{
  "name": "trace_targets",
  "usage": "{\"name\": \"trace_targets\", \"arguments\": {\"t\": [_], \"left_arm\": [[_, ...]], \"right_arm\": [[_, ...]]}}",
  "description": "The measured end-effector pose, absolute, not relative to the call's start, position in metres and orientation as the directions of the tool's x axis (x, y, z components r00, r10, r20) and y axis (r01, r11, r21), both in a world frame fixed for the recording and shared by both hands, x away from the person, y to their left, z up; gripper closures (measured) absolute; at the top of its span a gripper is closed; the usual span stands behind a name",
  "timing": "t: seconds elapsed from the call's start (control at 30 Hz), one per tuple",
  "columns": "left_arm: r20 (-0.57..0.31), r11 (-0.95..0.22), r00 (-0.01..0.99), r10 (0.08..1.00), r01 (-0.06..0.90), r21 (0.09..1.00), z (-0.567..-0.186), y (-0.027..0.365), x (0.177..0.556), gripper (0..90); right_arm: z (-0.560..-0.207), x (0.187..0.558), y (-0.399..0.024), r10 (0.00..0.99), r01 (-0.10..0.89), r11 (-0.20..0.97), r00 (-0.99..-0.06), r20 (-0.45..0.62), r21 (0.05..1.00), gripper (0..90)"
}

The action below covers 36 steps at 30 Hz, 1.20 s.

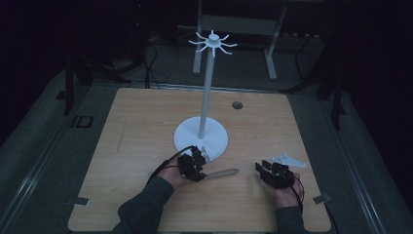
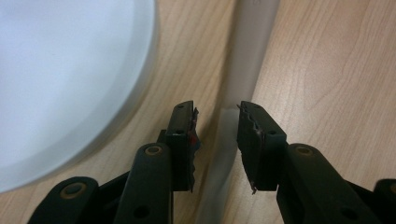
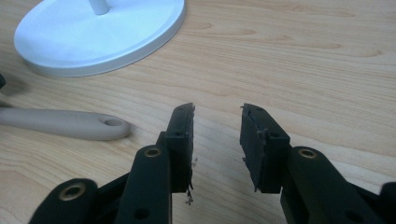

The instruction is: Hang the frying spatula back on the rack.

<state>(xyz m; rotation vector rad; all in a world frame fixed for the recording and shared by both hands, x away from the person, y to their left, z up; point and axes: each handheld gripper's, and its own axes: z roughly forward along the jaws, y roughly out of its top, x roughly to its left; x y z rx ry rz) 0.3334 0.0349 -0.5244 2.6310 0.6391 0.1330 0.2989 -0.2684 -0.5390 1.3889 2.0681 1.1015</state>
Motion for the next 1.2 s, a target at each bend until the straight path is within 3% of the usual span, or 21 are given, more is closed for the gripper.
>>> {"name": "trace_targets", "arguments": {"t": [0.47, 1.2], "left_arm": [[0.025, -0.857, 0.914, 0.405, 0.37, 0.358, -0.531, 0.013, 0.331, 70.9], [0.034, -0.87, 0.92, 0.391, 0.358, 0.34, -0.531, 0.005, 0.336, 74.1]], "right_arm": [[-0.541, 0.299, -0.267, 0.904, 0.581, 0.19, -0.419, 0.09, 0.791, 63.3], [-0.548, 0.298, -0.252, 0.874, 0.597, 0.243, -0.477, 0.094, 0.765, 61.1]]}}
